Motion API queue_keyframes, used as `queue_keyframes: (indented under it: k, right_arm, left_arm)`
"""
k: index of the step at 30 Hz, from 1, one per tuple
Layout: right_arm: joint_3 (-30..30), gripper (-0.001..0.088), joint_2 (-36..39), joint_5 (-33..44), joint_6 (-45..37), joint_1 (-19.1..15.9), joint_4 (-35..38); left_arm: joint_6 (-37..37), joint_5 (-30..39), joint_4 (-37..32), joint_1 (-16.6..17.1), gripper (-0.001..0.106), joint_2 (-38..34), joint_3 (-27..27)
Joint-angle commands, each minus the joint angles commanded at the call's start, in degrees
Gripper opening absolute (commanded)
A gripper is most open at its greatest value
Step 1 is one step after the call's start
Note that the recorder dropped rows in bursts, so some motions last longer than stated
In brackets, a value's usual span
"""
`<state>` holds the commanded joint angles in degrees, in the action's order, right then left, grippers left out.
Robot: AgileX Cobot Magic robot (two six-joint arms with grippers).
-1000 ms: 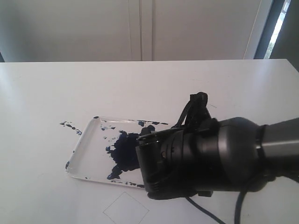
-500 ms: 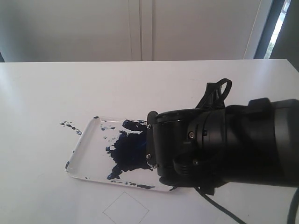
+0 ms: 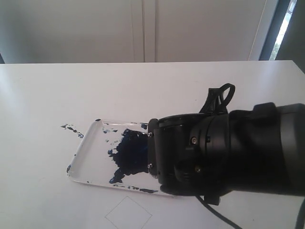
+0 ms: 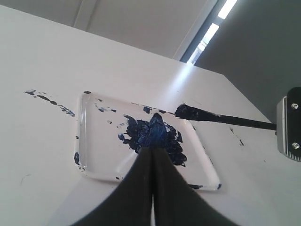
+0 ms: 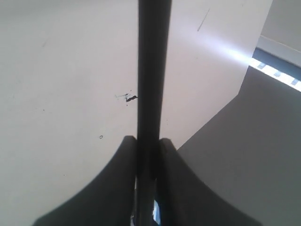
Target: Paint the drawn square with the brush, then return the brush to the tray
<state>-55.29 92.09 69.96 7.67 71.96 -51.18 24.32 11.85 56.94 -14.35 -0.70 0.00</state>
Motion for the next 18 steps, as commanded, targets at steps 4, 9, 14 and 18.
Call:
queue_keyframes:
  k: [4, 9, 14, 18]
  right_arm:
    - [0.0, 0.0, 0.0, 0.0, -0.1, 2.0, 0.8]
    - [0.0, 0.0, 0.0, 0.0, -1.5, 2.9, 3.6]
    - [0.0, 0.0, 0.0, 0.0, -1.5, 2.9, 4.1]
    - [0.0, 0.0, 0.0, 0.0, -1.5, 2.9, 5.2]
  left_arm:
    - [1.5, 1.9, 0.0, 0.0, 0.0, -4.4, -1.7]
    - [2.9, 3.1, 0.0, 0.0, 0.0, -14.7, -7.2]
    - [2.9, 3.8, 0.0, 0.0, 0.0, -27.9, -12.5]
    - [3.4, 6.1, 0.0, 0.0, 0.0, -40.0, -17.5]
